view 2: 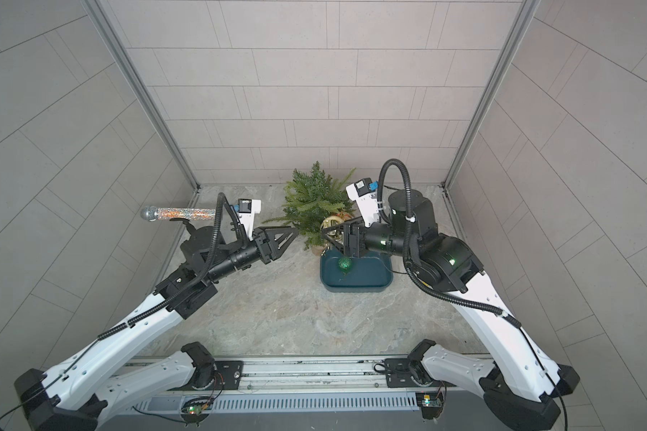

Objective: Decorate the small christmas tree with ornaments
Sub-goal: Pick up an ornament from the container, then hang an ornament on the christmas tree.

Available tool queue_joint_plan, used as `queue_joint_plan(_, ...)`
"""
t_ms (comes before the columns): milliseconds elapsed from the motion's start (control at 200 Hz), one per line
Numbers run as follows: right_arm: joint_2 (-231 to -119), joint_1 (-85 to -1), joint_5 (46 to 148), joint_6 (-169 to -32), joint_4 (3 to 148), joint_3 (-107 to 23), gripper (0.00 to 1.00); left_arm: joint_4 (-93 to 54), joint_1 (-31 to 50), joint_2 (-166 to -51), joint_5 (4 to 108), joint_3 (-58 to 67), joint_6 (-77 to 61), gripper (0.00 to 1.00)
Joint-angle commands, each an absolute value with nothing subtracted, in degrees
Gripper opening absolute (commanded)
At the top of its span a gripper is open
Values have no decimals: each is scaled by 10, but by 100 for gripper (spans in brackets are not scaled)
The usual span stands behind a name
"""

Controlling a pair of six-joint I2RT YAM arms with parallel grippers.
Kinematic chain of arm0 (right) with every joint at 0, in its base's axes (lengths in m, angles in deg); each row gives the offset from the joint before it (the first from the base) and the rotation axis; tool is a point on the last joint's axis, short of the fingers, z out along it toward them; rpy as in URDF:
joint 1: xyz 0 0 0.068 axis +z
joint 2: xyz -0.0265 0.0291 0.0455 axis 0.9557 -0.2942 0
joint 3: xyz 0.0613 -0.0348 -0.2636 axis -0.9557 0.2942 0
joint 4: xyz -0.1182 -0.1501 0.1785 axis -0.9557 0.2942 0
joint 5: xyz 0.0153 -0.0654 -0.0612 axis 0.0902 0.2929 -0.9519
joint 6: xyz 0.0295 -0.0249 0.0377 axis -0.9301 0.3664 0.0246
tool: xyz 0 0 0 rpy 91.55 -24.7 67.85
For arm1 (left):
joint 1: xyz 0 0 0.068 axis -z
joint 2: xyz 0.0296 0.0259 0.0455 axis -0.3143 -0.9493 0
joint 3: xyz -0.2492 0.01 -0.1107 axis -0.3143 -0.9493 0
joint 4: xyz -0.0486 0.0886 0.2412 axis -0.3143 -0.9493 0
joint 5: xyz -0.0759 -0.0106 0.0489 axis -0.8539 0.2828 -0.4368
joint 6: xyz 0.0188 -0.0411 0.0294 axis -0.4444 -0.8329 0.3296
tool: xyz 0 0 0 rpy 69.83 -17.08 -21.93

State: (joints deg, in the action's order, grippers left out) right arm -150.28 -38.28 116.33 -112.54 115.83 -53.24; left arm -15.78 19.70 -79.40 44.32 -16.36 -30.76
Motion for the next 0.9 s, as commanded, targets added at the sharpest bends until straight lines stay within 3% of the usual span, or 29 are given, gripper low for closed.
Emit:
queue_joint_plan(0, -1530, -375, 1176, -1112, 1126, -574, 63, -134, 185, -789, 408, -144, -318, 51)
queue_joint_plan(315, -1633, -373, 1197, -1092, 1117, -667, 64, -194, 138, -742, 474, -155, -310, 53)
queue_joint_plan(896, -1732, -368, 1180, -1074, 1130, -750, 64, -209, 124, -764, 475, -140, -284, 55)
